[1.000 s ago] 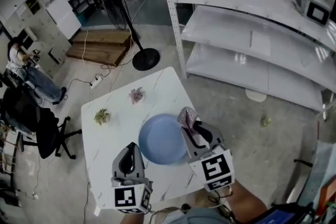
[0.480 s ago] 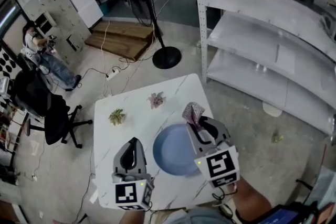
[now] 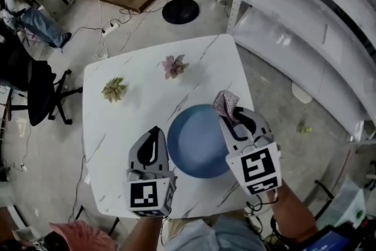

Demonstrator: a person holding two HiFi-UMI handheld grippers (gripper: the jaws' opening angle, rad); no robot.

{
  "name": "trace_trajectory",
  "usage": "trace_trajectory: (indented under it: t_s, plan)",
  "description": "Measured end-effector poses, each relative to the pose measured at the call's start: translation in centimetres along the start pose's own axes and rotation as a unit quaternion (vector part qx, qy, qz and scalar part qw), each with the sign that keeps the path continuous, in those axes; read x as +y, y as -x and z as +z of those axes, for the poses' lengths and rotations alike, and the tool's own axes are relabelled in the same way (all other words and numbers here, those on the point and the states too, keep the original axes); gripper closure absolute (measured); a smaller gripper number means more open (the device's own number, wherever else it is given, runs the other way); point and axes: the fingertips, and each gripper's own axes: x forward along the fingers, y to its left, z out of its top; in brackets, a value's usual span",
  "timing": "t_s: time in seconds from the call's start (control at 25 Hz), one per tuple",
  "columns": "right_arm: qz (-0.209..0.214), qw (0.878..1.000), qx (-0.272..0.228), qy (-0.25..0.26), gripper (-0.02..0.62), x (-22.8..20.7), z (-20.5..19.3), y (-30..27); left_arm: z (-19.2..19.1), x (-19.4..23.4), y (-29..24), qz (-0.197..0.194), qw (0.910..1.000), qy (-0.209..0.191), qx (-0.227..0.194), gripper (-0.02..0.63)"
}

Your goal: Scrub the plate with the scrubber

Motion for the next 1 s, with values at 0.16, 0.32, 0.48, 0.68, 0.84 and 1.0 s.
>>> trace_trajectory:
  t_s: [0.16, 0.32, 0.48, 0.68, 0.84, 1.0]
  plan:
    - [0.025, 0.998, 0.052, 0.018, 0.495, 1.6, -3.4, -2.9, -4.0, 0.6, -1.8, -0.011, 0.9989, 0.022, 0.041, 0.598]
    - [0.052, 0.993, 0.102, 0.032, 0.495, 3.3, -6.5, -4.8, -8.1, 1.4, -3.1, -0.024, 0.9958, 0.051, 0.072, 0.597]
    - [0.063, 0.988, 0.132, 0.046, 0.494, 4.2, -8.6, -6.4, -10.7, 1.5, -4.1, -0.05, 0.9924, 0.066, 0.092, 0.579]
    - [0.07, 0.982, 0.161, 0.075, 0.492, 4.6, -10.1, -7.5, -12.8, 0.5, -5.1, -0.084, 0.9856, 0.076, 0.126, 0.506]
    - [0.071, 0.975, 0.185, 0.098, 0.492, 4.6, -10.9, -8.2, -14.4, 0.3, -6.0, -0.095, 0.9811, 0.074, 0.152, 0.509]
    - [0.076, 0.966, 0.215, 0.125, 0.491, 4.5, -11.7, -8.9, -14.5, 0.4, -6.5, -0.093, 0.9808, 0.061, 0.16, 0.554]
